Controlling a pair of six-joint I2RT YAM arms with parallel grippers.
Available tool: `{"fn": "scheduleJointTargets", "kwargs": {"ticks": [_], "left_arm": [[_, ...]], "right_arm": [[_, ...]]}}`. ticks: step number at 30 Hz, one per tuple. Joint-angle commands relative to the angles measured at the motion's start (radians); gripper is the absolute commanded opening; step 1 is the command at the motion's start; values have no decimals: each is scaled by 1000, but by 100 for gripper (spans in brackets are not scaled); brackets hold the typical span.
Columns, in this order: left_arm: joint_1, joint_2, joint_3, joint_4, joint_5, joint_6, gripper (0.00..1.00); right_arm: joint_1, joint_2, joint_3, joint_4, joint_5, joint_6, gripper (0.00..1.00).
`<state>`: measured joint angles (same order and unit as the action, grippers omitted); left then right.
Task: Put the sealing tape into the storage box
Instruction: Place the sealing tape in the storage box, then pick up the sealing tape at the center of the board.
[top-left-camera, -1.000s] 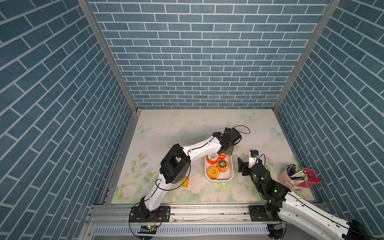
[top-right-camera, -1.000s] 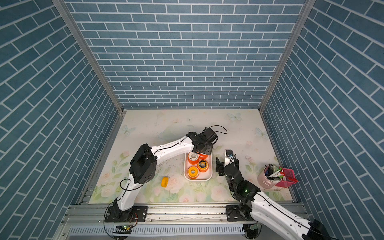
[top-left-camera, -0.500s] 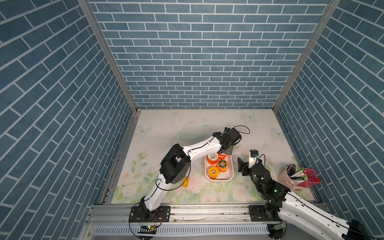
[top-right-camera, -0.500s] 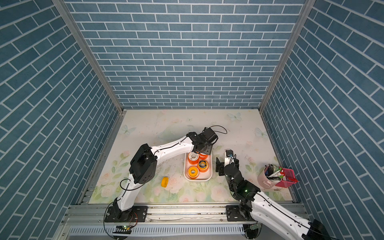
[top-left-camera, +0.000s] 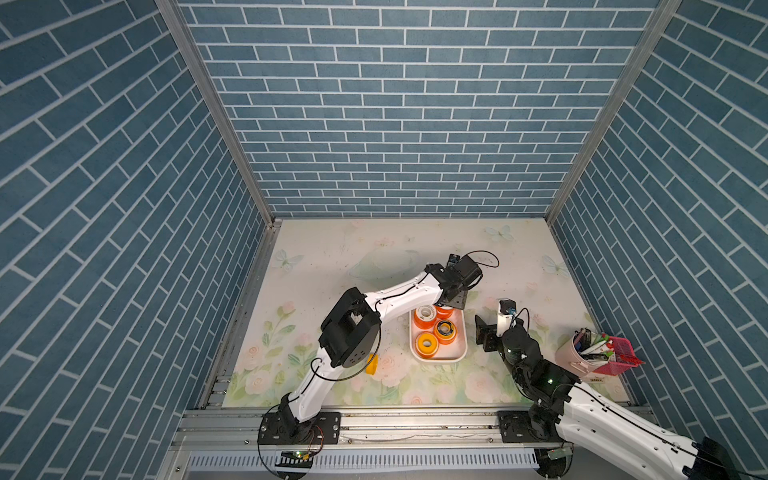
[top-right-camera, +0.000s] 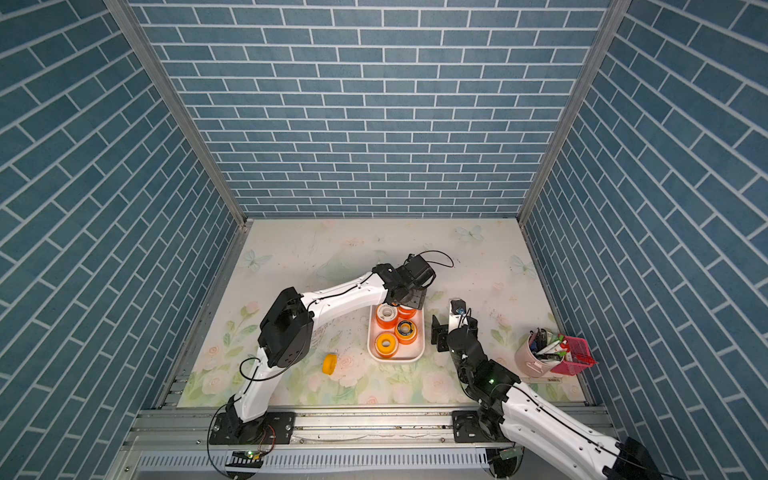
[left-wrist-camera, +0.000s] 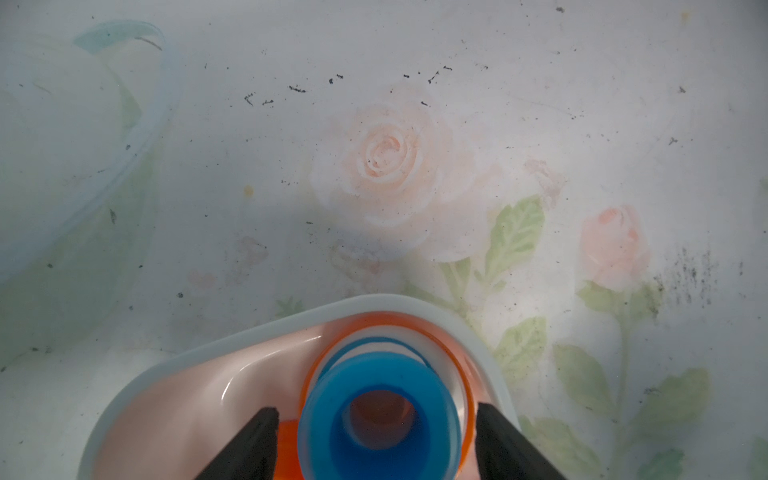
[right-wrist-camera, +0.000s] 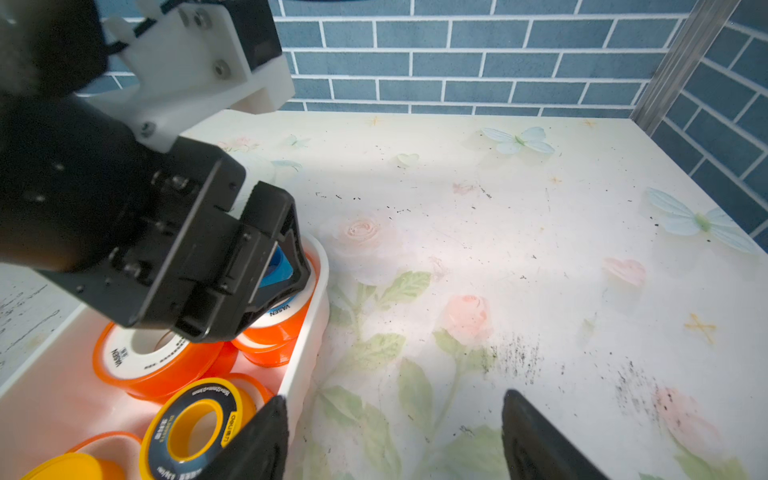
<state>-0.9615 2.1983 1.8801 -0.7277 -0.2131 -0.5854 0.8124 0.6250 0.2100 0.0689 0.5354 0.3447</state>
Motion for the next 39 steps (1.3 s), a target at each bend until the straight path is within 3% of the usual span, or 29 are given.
{"fn": "scheduleJointTargets", "kwargs": {"ticks": [1, 7, 11, 14, 21, 24, 27, 33, 39], "left_arm": [[3, -92, -21, -4, -4, 10, 82], [24, -285, -141, -9, -57, -3, 84], [95, -514, -355, 31, -40, -11, 84], [191, -686, -523, 38, -39, -8, 84], [552, -994, -798, 12, 14, 93, 85], [724, -1070, -874, 31, 75, 146, 86], [825, -1109, -940, 65, 99, 163, 85], [877, -1110, -978, 102, 108, 168, 85], [902, -1104, -987, 112, 121, 169, 85]], "right_arm": [[-2, -5, -2, 14, 13, 30, 81], [-2, -16, 9, 3, -10, 13, 81], [-3, 12, 101, 6, -194, -57, 72], [1, 92, 231, -32, -288, -111, 68], [66, 495, 613, -199, -586, -212, 78], [133, 671, 775, -290, -646, -247, 80], [181, 840, 914, -375, -672, -260, 85], [258, 1099, 1139, -549, -702, -331, 88], [337, 1264, 1280, -645, -717, -379, 88]]}}
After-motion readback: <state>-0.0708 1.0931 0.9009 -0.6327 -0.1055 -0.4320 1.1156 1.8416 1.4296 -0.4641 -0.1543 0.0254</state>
